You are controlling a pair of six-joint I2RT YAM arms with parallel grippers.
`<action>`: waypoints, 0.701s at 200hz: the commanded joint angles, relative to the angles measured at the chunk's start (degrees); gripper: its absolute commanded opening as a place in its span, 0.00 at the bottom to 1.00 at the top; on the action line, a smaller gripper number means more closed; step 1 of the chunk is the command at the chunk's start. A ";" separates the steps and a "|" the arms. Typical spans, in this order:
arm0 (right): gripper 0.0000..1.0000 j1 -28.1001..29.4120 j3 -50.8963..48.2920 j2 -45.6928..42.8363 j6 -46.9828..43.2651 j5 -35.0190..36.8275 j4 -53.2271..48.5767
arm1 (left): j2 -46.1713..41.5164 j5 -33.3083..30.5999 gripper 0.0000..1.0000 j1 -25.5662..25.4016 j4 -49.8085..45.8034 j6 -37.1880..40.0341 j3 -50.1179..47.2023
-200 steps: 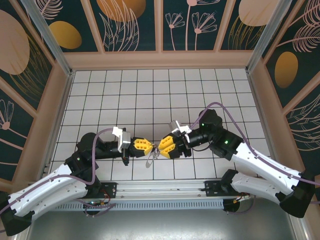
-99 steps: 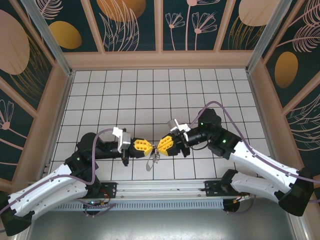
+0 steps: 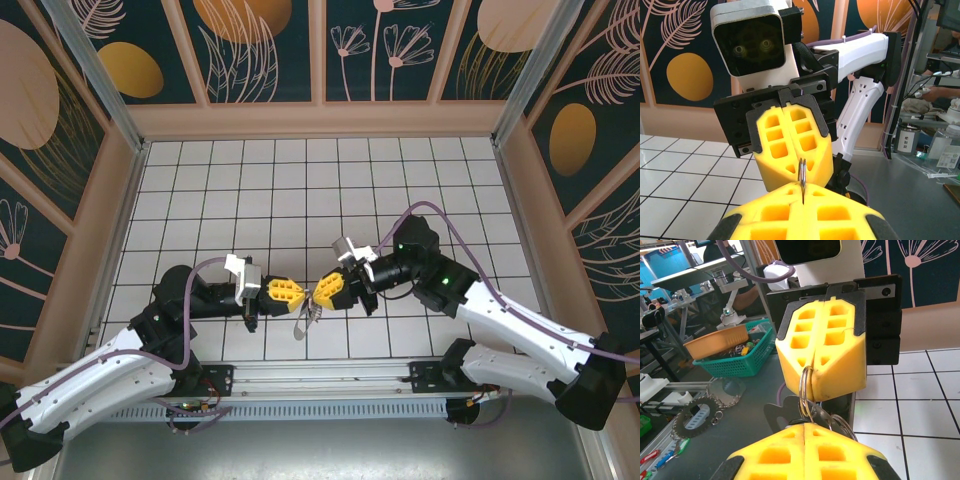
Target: Put the keys on the keyring
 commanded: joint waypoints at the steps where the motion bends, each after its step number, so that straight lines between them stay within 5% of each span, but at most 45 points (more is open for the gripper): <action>1: 0.00 -0.50 0.49 0.39 -0.48 -1.01 2.09 | -0.35 1.52 0.00 -0.33 1.38 0.67 2.10; 140: 0.00 -0.51 0.27 2.67 2.11 -3.02 7.60 | 0.79 2.36 0.00 -0.32 3.84 -0.04 1.58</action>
